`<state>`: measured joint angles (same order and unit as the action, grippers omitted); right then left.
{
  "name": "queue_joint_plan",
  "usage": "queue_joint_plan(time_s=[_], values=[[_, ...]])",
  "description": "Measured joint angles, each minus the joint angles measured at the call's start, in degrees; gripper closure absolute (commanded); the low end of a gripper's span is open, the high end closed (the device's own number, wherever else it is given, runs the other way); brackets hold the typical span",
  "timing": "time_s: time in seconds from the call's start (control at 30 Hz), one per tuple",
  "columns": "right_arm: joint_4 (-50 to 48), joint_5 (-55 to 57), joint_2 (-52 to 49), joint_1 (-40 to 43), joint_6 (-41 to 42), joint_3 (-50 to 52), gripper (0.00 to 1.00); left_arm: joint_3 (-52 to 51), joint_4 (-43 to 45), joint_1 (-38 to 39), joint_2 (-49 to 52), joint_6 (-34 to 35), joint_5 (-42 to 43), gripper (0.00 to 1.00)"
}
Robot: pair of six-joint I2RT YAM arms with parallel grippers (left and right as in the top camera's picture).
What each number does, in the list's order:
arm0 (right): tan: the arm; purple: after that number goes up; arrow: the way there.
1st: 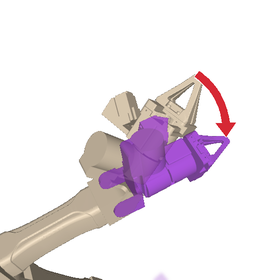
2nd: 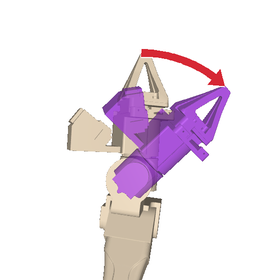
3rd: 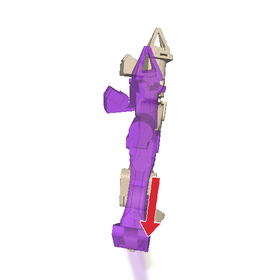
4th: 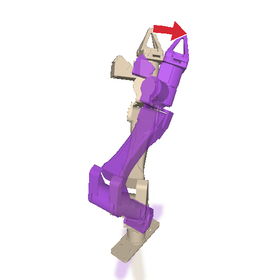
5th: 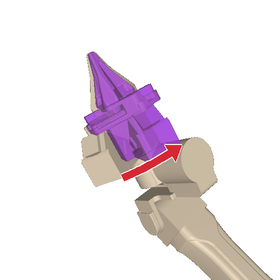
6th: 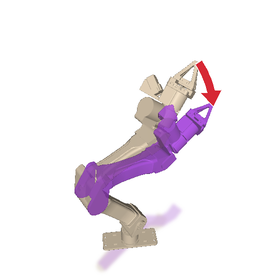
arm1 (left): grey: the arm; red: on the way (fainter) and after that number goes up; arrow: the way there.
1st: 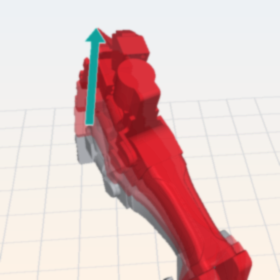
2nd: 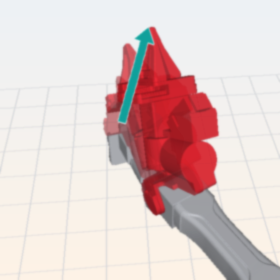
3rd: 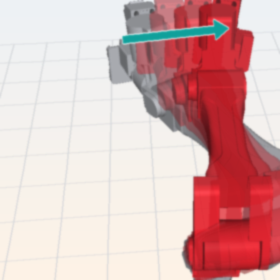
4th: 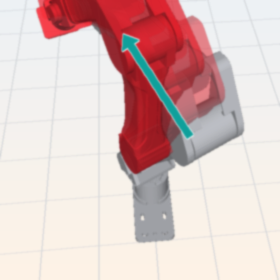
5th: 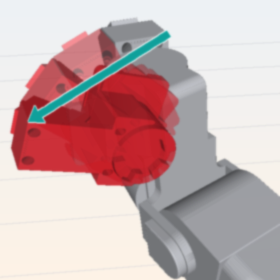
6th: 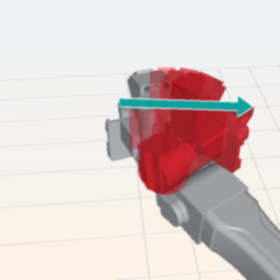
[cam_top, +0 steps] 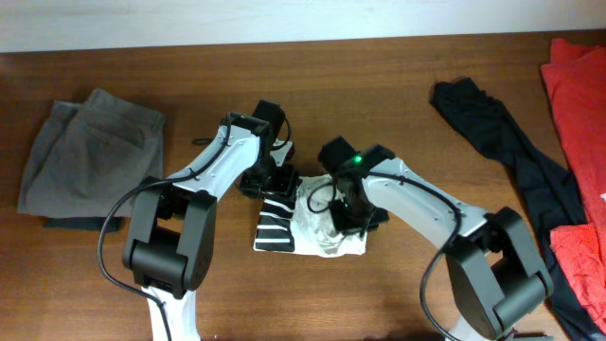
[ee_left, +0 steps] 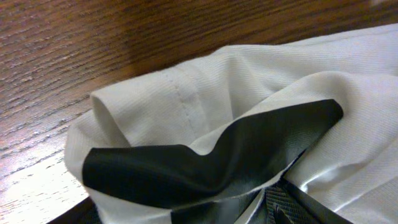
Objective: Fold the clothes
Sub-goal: 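Grasp the folded shirt bundle edges with both grippers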
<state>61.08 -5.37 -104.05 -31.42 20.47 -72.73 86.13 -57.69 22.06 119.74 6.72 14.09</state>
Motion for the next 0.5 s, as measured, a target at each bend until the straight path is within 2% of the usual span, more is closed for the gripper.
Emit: queue_joint_plan(time_s=[0.1, 0.5], values=[[-0.48, -0.76, 1.73, 0.0, -0.07, -4.13, 0.69, 0.0, 0.0, 0.0, 0.0, 0.0, 0.02, 0.32], [-9.64, -8.09, 1.7, 0.0, -0.17, -6.05, 0.7, 0.0, 0.02, 0.0, 0.0, 0.0, 0.0, 0.33]])
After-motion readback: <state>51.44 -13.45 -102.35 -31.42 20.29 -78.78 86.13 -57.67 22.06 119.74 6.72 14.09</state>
